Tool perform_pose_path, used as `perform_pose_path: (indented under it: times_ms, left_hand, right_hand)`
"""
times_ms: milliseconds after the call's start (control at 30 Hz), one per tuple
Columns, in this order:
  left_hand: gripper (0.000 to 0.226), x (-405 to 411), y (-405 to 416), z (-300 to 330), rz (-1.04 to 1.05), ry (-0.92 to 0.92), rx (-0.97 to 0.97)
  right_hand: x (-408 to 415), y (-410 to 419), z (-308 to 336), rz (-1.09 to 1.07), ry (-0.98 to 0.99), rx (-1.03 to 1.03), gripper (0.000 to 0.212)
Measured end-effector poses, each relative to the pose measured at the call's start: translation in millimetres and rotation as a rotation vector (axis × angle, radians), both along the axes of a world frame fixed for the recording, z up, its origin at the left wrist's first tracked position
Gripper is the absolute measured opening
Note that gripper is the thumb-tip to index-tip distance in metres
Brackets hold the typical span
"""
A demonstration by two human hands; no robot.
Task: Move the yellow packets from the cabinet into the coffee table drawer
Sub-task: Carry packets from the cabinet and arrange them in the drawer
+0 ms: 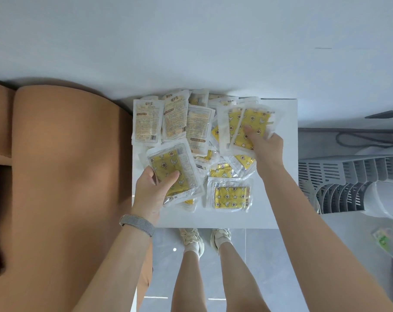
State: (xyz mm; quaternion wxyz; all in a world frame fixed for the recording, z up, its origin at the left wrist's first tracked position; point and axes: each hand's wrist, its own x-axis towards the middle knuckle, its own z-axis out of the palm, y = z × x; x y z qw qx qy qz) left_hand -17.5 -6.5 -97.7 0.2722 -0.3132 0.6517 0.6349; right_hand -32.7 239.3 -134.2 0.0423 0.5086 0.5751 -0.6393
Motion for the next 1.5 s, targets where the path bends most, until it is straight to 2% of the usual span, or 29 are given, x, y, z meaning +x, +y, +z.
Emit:
perform_pose_path:
  times_ms: [200, 433, 600, 733, 867, 1033, 1233, 1500]
  left_hand:
    - [0.029, -1, 13, 45, -0.127, 0.116, 0.008]
    - [0.026, 3, 49, 159, -0.227, 0.226, 0.025]
    - [0.024, 3, 69, 248, -0.308, 0.345, 0.042]
    - [0.024, 2, 83, 303, -0.428, 0.428, 0.105]
    - [0.023, 12, 93, 339, -0.56, 0.497, 0.153]
    - [0.024, 37, 83, 356, -0.766, 0.481, 0.193]
    - [0.023, 88, 91, 358, -0.999, 0.396, 0.257]
    - [0.025, 207, 150, 378, -1.449, 0.367, 0.408]
  right_hand:
    - [41, 2, 51, -0.111, 0.133, -0.233, 0.007]
    - [92, 9, 189, -0.152, 0.267, -0.309, 0.014]
    - [124, 0, 284, -0.261, 0.379, -0.24, 0.012]
    - [147, -9, 344, -0.411, 0.504, -0.143, 0.031]
    - [177, -24, 385, -0.413, 0.593, -0.108, 0.03]
    - [225, -60, 406, -0.417, 0.607, -0.034, 0.028]
    - [297, -90, 416, -0.784, 0.61, 0.028, 0.017]
    - [434, -122, 432, -1.321, 0.592, 0.221, 0.012]
